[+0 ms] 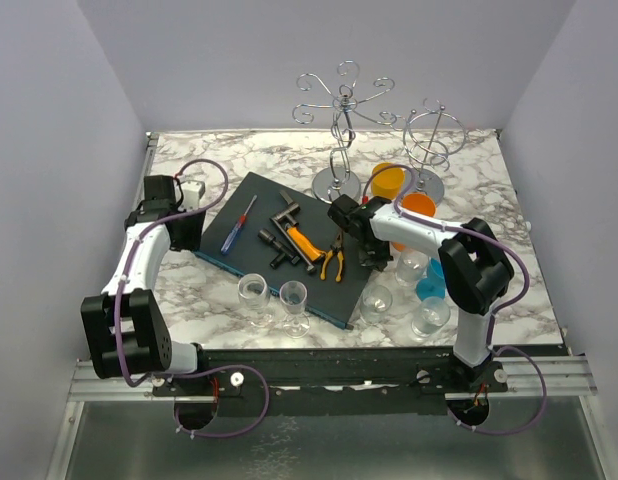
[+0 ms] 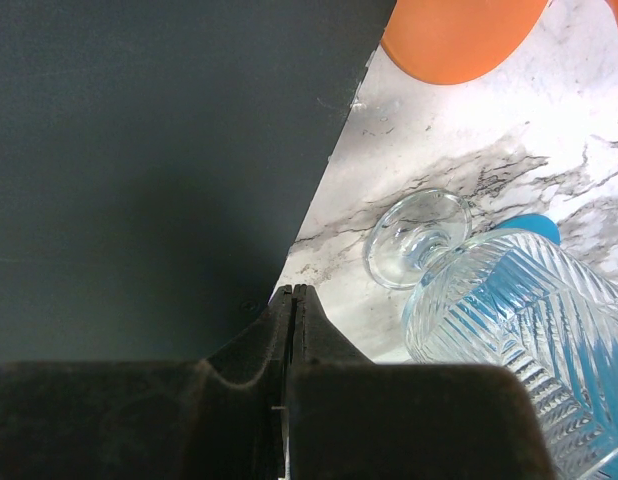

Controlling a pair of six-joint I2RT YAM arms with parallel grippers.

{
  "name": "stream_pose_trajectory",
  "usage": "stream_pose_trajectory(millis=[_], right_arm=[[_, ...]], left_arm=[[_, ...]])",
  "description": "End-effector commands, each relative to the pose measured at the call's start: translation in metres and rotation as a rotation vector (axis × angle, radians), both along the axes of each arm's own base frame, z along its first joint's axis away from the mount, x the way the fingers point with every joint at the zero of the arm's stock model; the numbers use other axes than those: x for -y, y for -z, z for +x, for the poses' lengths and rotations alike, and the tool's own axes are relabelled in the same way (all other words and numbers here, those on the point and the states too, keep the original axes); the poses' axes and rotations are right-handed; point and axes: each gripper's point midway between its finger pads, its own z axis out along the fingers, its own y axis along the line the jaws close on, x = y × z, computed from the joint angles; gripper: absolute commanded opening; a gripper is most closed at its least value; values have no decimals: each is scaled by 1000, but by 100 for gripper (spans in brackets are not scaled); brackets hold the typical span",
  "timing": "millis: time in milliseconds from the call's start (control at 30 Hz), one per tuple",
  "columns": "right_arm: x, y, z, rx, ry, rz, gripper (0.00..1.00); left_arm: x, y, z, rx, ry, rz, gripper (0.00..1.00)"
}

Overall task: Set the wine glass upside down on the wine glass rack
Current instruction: Move the distractor to the center of the board.

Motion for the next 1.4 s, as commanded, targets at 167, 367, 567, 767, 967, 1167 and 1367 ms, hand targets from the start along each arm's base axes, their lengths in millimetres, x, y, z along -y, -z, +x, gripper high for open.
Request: stream_pose_trajectory(millis=[167, 367, 567, 767, 967, 1167, 1367], right_arm=[[-171, -5, 61, 239, -108, 633, 0], [-194, -12, 73, 266, -157, 697, 0], [-216, -15, 85, 291, -216, 755, 0], [-235, -28, 87, 336, -265, 871, 0], [-238, -39, 81, 386, -269, 969, 0], [-249, -33, 80, 340, -287, 995, 0], [-236, -30, 81, 350, -252, 934, 0]], left_arm=[[-3, 21, -21, -30, 43, 31, 52], [-6, 17, -8, -19, 16, 28, 55], [0, 5, 5, 26, -1, -14, 57], [2, -1, 25, 73, -57, -62, 57], [6, -7, 43, 91, -82, -114, 57], [-2, 7, 40, 55, -90, -68, 57], [-7, 6, 24, 49, -38, -14, 57]])
